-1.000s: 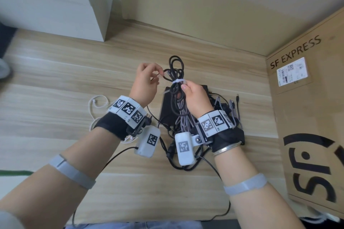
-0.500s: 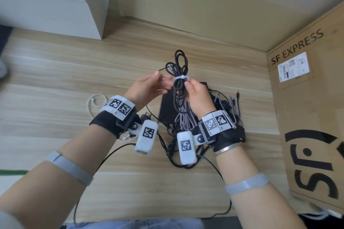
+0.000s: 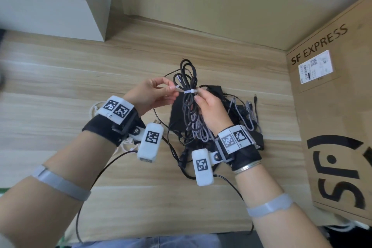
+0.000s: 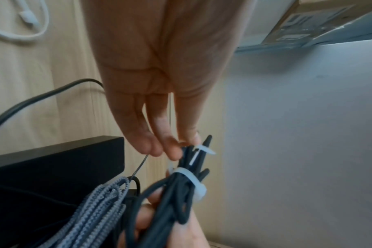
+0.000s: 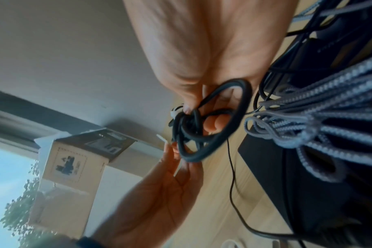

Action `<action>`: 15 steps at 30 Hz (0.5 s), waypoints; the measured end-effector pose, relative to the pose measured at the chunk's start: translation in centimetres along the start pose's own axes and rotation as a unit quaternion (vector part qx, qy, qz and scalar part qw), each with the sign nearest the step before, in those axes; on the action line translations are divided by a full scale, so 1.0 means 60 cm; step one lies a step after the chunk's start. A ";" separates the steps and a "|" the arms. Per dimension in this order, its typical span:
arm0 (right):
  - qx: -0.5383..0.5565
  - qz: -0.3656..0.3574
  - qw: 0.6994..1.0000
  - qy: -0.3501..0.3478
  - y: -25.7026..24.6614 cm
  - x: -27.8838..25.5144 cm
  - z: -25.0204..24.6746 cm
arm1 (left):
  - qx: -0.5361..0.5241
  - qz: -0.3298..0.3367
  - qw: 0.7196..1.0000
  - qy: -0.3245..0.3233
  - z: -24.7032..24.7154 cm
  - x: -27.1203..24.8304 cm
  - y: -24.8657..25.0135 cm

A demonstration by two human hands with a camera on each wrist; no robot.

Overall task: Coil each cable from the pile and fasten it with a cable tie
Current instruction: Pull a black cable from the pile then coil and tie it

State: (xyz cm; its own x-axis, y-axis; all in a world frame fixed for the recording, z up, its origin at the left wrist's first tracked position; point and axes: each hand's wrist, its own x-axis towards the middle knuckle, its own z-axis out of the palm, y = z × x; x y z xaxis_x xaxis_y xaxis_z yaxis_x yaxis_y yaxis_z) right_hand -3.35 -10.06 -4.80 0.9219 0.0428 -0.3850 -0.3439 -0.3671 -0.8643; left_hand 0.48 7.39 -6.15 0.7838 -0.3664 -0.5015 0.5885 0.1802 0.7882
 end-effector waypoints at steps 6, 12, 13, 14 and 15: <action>-0.073 -0.027 0.997 -0.018 0.007 -0.008 -0.002 | 0.062 -0.005 0.996 0.064 0.017 0.003 0.002; -0.105 -0.042 0.994 -0.006 0.017 -0.004 0.000 | 0.136 0.022 0.984 0.111 0.030 0.007 -0.002; -0.110 -0.041 0.993 -0.005 0.019 -0.003 0.000 | 0.140 0.023 0.983 0.116 0.031 0.006 -0.002; -0.115 -0.038 0.993 -0.005 0.021 -0.002 0.001 | 0.141 0.024 0.982 0.120 0.032 0.006 -0.003; -0.122 -0.035 0.992 -0.007 0.022 -0.001 0.003 | 0.139 0.024 0.982 0.124 0.034 0.006 -0.003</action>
State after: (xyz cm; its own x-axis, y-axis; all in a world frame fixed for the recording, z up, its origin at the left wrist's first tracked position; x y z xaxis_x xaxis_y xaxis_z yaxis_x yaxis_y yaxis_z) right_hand -3.90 -10.39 -5.99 0.9388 0.0887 -0.3329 -0.2243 -0.5758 -0.7862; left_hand 0.23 5.39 -5.76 0.8534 -0.1238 -0.5063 0.5004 -0.0772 0.8624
